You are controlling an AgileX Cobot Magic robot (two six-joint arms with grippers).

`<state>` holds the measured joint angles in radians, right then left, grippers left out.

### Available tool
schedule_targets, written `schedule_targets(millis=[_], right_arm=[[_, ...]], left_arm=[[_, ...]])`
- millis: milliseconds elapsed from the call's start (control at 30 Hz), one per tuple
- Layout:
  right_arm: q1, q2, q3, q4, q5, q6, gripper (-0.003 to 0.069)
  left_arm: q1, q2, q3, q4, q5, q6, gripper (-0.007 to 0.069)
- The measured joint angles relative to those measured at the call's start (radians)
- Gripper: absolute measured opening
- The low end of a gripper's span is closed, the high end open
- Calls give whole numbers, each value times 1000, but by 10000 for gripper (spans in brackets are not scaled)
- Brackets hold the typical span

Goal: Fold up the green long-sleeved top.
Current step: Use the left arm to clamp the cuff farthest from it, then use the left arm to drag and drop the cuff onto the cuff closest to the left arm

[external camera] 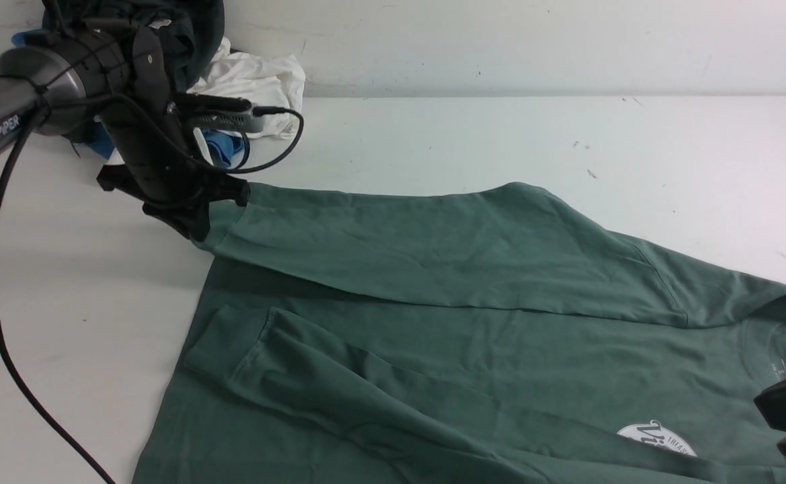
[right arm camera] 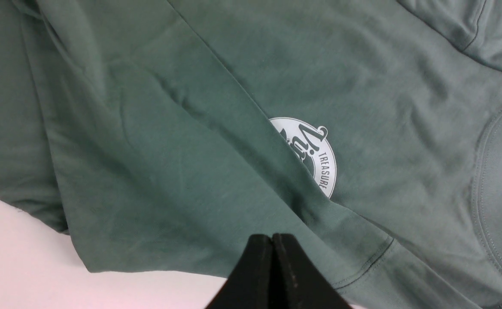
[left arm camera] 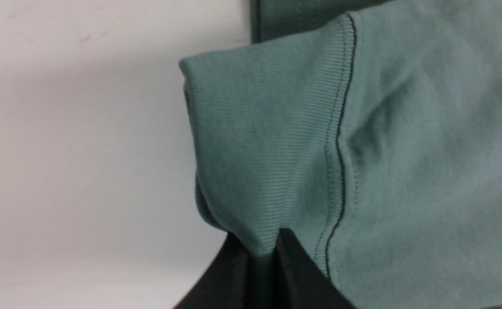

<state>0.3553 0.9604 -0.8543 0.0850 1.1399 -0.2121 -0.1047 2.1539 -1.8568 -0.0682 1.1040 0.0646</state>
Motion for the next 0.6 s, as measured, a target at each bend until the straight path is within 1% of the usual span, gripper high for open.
schedule_targets(millis=[67,233,367,500,533,600], right_arm=[[0,0,0,0,0,0,-15],[0,0,0,0,0,0,-15],[0,0,0,0,0,0,-15],[0,0,0,1,1,0,-15],[0,0,0,8,1,0,-15],[0,0,0,15,3,0,-15]], left_arm=[[-14,-19,0,0,8,5,24],[-67,-76,0,-2,98,8,24],[-74,-113,1,-10,117,8,24],[-74,-202,43,-59,122,7,24],[-74,-270,95,-91,122,6,24],[-74,-324,136,-110,122,6,24]])
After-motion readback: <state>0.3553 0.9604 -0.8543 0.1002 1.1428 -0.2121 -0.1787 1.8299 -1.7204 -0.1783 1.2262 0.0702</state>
